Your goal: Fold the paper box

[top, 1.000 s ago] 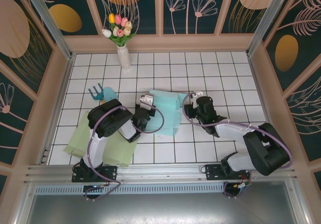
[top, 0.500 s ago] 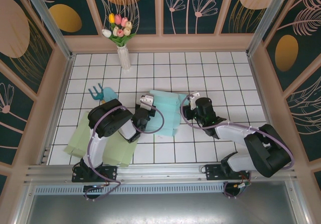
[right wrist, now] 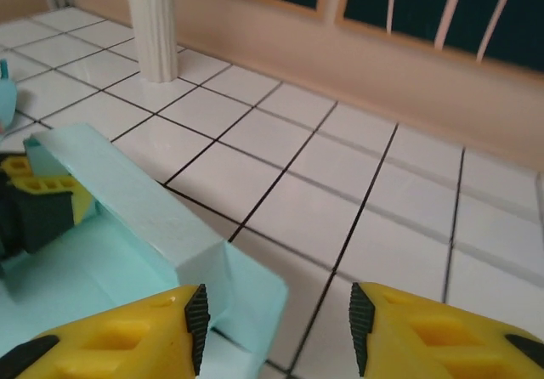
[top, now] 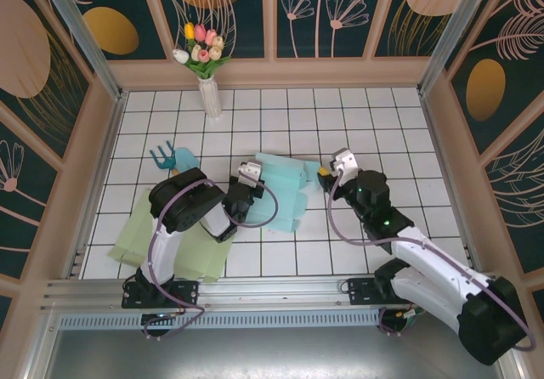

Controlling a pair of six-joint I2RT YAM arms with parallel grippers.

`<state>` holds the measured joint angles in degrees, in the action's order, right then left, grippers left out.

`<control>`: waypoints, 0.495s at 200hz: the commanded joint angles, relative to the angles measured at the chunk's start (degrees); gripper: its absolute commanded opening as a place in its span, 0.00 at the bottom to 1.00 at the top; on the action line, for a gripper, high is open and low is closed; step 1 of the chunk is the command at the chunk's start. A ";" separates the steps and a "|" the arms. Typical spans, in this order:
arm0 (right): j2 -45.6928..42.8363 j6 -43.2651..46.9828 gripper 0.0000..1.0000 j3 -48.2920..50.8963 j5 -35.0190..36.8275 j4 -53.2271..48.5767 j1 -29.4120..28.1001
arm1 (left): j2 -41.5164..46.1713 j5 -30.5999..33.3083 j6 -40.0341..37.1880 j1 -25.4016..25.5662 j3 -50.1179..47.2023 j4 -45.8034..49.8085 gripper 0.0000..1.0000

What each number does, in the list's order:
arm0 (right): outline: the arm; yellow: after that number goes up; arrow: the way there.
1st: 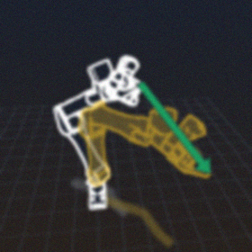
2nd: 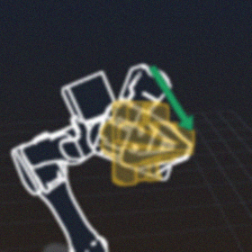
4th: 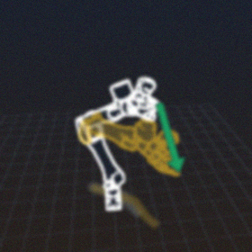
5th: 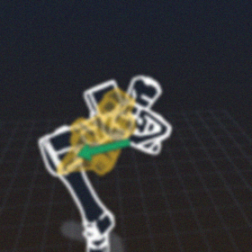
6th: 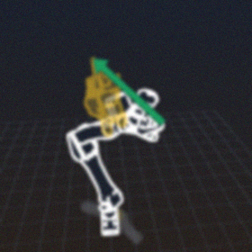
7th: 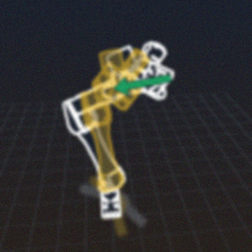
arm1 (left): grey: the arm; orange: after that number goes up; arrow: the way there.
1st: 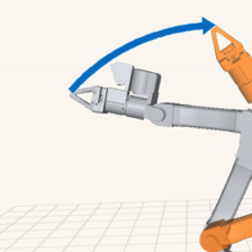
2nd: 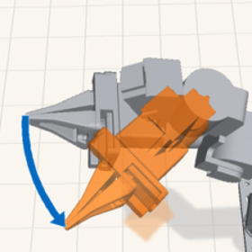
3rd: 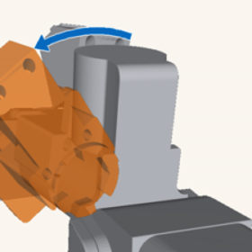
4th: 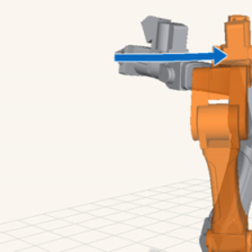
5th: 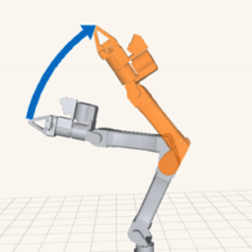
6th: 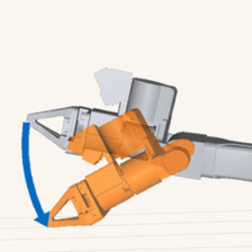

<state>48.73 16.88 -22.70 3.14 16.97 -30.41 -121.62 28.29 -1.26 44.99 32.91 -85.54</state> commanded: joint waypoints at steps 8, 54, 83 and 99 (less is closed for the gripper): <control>-0.18 20.23 0.49 1.04 -12.38 7.39 10.92 | -2.47 -2.64 -4.95 0.10 -1.69 1.63 0.00; 14.05 44.27 0.52 -13.86 -29.71 -21.50 23.74 | -2.82 -2.73 -5.18 0.06 -2.22 0.29 0.00; 23.09 51.88 0.52 -17.95 -29.59 -25.49 25.71 | -2.87 -2.55 -4.89 0.06 -2.23 -0.13 0.00; 27.27 55.15 0.52 -19.60 -32.38 -25.75 25.61 | -2.92 -2.46 -4.82 0.05 -2.23 -0.16 0.00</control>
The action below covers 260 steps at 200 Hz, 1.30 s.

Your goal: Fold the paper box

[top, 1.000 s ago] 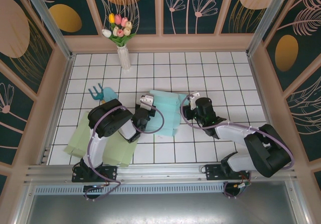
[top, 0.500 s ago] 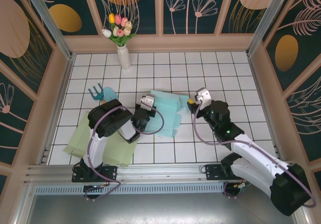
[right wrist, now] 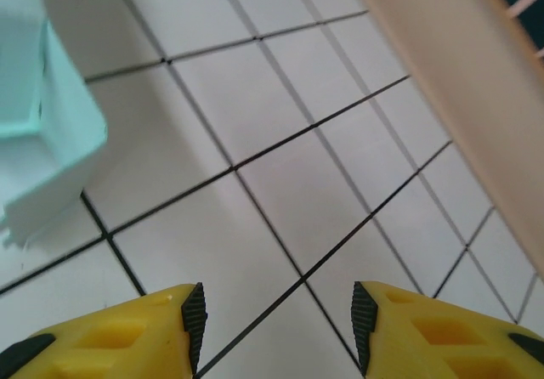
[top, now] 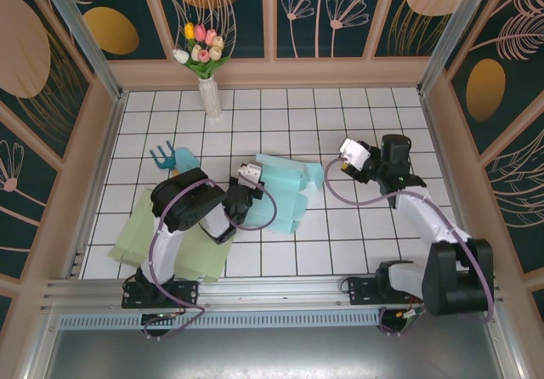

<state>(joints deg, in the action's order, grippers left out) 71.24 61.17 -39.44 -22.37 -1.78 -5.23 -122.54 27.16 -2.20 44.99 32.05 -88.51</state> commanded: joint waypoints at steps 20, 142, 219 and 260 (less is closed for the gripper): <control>8.89 12.95 0.52 -3.45 -8.10 -4.84 -1.02 | -1.87 -1.27 -3.93 0.08 -1.30 2.96 0.00; 17.86 13.08 0.52 -5.04 -11.77 1.73 -7.75 | -1.91 -1.08 -3.66 0.06 -1.27 3.08 0.00; 18.63 10.64 0.52 -4.76 -12.22 3.79 -9.85 | -2.00 -0.95 -3.50 0.09 -1.25 3.06 0.00; 18.89 9.81 0.52 -4.68 -11.91 3.84 -11.14 | -2.00 -0.89 -3.51 0.07 -1.29 2.99 0.00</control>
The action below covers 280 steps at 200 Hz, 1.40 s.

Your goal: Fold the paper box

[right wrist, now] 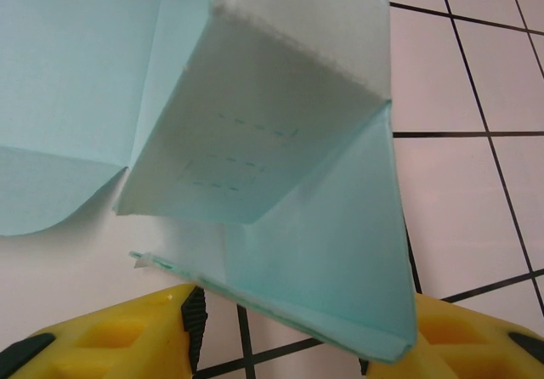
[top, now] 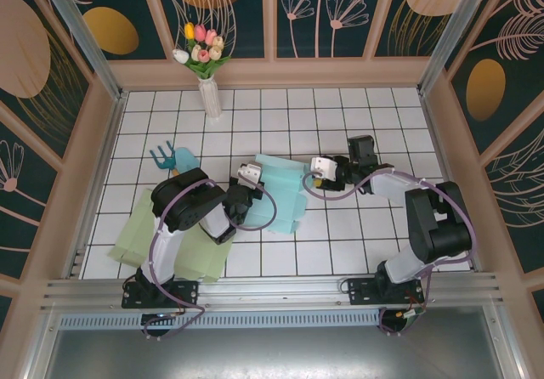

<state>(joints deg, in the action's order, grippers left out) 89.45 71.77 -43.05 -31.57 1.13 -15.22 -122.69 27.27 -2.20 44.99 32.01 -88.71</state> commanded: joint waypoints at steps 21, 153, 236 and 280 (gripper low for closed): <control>0.54 -0.75 0.51 -1.07 -2.78 0.25 -1.60 | -1.80 -0.97 -3.43 0.08 -1.25 3.19 0.00; -0.33 0.61 0.50 -0.86 -5.49 -5.74 -3.72 | -1.85 -0.70 -3.16 0.03 -1.18 3.11 0.00; -2.48 -12.87 0.49 1.29 0.36 1.93 -8.95 | -1.85 -0.24 -2.57 0.09 -1.16 3.05 0.00; -2.27 -23.82 0.43 1.48 7.98 6.54 -12.40 | -1.85 0.11 -2.20 0.09 -1.16 3.01 0.00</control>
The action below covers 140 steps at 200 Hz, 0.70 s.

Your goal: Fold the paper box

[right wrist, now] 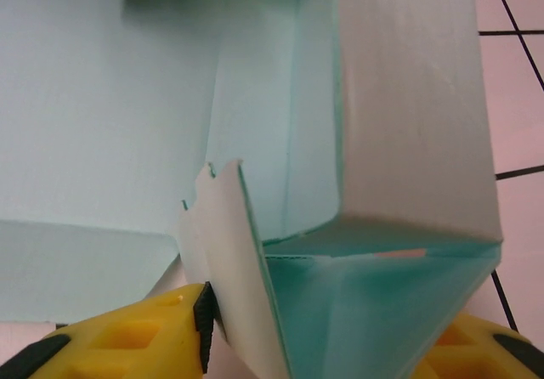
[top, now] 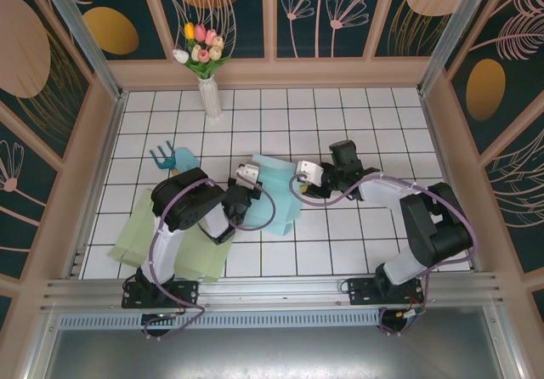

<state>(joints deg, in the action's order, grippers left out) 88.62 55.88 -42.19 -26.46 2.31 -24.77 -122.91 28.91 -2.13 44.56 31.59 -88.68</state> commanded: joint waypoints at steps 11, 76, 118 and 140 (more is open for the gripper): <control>-1.44 -9.29 0.43 0.70 4.68 5.78 -4.01 | -1.68 -1.50 -2.22 0.52 -0.73 3.00 0.00; -1.03 -26.73 0.39 0.89 18.35 13.78 -10.72 | -1.71 -1.17 -1.96 0.48 -0.75 2.99 0.00; 0.15 -39.69 0.36 0.46 30.70 19.98 -15.20 | -1.63 -0.65 -1.30 0.53 -0.57 3.24 0.00; -0.39 -45.86 0.36 2.70 35.89 25.62 -17.09 | -1.48 -0.54 -1.12 0.52 -0.55 3.43 0.00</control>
<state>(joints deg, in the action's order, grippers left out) 88.90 20.08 -40.42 2.61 13.32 -39.18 -122.96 32.03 -1.21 44.07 31.48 -88.68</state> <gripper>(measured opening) 0.363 0.102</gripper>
